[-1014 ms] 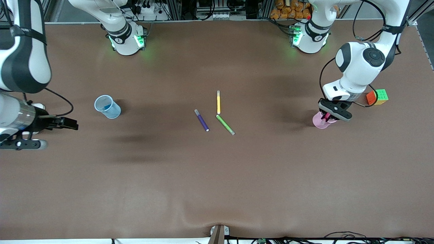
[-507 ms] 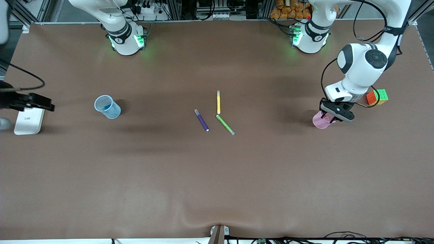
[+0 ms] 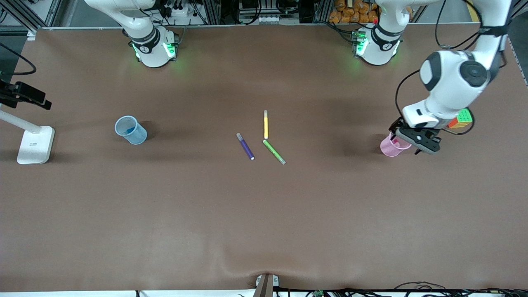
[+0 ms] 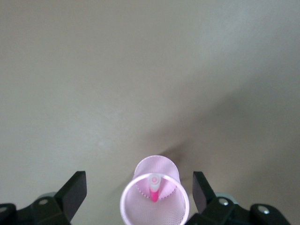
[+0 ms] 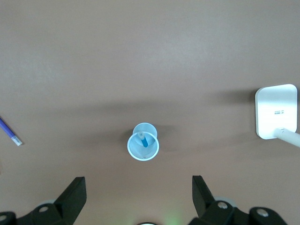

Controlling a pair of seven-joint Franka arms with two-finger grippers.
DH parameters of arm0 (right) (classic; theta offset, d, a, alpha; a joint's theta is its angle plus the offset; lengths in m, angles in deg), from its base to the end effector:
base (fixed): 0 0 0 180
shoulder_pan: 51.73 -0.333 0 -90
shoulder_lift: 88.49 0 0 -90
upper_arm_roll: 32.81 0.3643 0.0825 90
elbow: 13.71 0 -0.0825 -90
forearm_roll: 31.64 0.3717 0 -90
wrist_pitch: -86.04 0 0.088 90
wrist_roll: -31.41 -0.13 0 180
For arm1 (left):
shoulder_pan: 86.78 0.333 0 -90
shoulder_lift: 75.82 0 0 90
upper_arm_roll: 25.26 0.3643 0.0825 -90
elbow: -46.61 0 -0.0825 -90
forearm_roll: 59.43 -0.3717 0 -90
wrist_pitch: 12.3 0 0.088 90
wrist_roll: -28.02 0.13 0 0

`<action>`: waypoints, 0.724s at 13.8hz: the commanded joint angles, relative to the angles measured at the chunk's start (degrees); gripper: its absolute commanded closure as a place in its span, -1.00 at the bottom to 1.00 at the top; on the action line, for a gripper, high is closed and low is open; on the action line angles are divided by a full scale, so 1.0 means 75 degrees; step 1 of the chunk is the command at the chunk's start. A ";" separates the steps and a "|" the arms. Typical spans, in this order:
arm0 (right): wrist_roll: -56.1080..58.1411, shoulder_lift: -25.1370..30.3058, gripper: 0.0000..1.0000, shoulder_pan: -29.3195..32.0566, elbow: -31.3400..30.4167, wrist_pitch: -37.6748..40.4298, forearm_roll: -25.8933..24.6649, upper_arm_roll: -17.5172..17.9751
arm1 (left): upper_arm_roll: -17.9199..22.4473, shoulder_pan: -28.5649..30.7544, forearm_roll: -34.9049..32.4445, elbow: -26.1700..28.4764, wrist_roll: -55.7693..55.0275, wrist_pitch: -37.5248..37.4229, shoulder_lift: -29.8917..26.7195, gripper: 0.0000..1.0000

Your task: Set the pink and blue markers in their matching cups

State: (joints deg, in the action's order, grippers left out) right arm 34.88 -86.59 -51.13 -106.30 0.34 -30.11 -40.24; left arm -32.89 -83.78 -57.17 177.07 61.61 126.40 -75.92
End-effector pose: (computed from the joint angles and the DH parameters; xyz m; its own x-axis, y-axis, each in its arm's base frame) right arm 0.5147 -0.0702 0.6406 0.9934 -0.0766 -0.0852 -0.0799 -0.9961 -0.0362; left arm 0.5227 -0.0431 0.4037 0.7927 -0.5941 0.1369 -0.5927 -0.8035 -0.0552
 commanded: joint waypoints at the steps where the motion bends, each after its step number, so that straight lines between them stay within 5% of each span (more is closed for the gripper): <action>1: 0.0041 0.0297 -1.00 0.0108 -0.0287 -0.0011 -0.0004 0.0146 | -0.0013 0.0021 0.0156 -0.1570 -0.0619 -0.1930 0.0072 -1.00; 10: 0.0404 0.0262 -1.00 -0.0009 0.0240 0.0060 -0.0298 0.0240 | -0.0142 -0.0119 0.0063 -0.3974 -0.4478 -0.5308 0.0072 -1.00</action>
State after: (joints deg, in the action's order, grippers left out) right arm 36.91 -85.48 -51.36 -105.27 0.52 -31.72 -38.68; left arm -33.65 -84.59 -57.04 151.91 31.10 91.77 -76.29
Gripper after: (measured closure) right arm 0.000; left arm 0.000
